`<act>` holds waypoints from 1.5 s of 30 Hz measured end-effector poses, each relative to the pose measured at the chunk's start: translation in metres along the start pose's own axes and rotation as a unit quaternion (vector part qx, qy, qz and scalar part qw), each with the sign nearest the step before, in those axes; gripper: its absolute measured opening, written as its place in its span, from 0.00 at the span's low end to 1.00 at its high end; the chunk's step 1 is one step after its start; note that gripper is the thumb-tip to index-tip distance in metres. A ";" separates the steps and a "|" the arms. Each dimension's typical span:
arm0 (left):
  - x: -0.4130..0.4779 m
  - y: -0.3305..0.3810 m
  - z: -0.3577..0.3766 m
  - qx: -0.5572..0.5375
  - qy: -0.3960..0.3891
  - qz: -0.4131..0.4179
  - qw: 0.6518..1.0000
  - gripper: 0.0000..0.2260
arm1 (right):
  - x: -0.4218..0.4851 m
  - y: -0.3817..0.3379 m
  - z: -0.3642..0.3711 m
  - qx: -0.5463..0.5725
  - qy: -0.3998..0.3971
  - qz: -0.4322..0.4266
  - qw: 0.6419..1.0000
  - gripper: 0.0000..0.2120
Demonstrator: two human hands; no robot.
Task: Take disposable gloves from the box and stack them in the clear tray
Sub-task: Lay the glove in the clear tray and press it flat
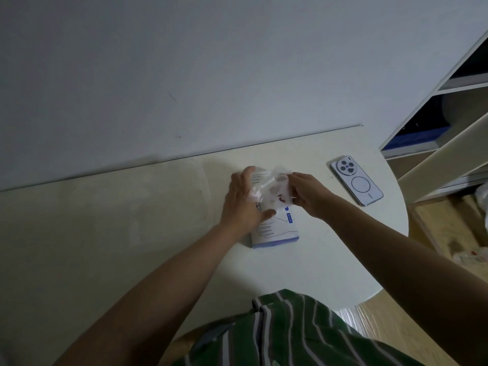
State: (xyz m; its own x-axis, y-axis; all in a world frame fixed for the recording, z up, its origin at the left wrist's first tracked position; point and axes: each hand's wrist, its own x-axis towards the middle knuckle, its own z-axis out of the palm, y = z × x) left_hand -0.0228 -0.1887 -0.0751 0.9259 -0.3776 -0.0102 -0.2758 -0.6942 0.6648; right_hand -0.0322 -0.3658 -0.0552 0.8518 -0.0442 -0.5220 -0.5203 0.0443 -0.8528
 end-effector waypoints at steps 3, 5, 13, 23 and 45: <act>0.001 0.007 -0.008 0.046 0.062 0.089 0.993 0.32 | -0.004 0.002 0.007 -0.031 -0.054 -0.014 0.998 0.15; 0.005 0.012 -0.011 0.025 0.088 0.088 0.992 0.18 | -0.006 0.004 0.012 -0.056 -0.068 -0.008 0.996 0.17; 0.014 0.010 -0.037 -0.210 0.164 -0.099 0.959 0.15 | 0.002 0.015 0.025 -0.136 -0.024 0.056 0.989 0.17; -0.003 -0.046 -0.098 -0.373 0.146 -0.228 0.887 0.22 | 0.009 -0.012 0.058 -0.208 0.088 -0.130 0.965 0.10; -0.058 -0.142 -0.166 -0.394 0.125 -0.341 0.845 0.08 | 0.052 -0.062 0.223 -0.430 0.010 -0.219 0.876 0.08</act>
State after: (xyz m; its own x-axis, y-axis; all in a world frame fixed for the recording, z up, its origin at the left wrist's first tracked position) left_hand 0.0055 0.0338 -0.0444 0.8531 0.1546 -0.4982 0.5092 -0.0388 0.8598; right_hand 0.0582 -0.1482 -0.0265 0.9843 0.1133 -0.1357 -0.0053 -0.7484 -0.6632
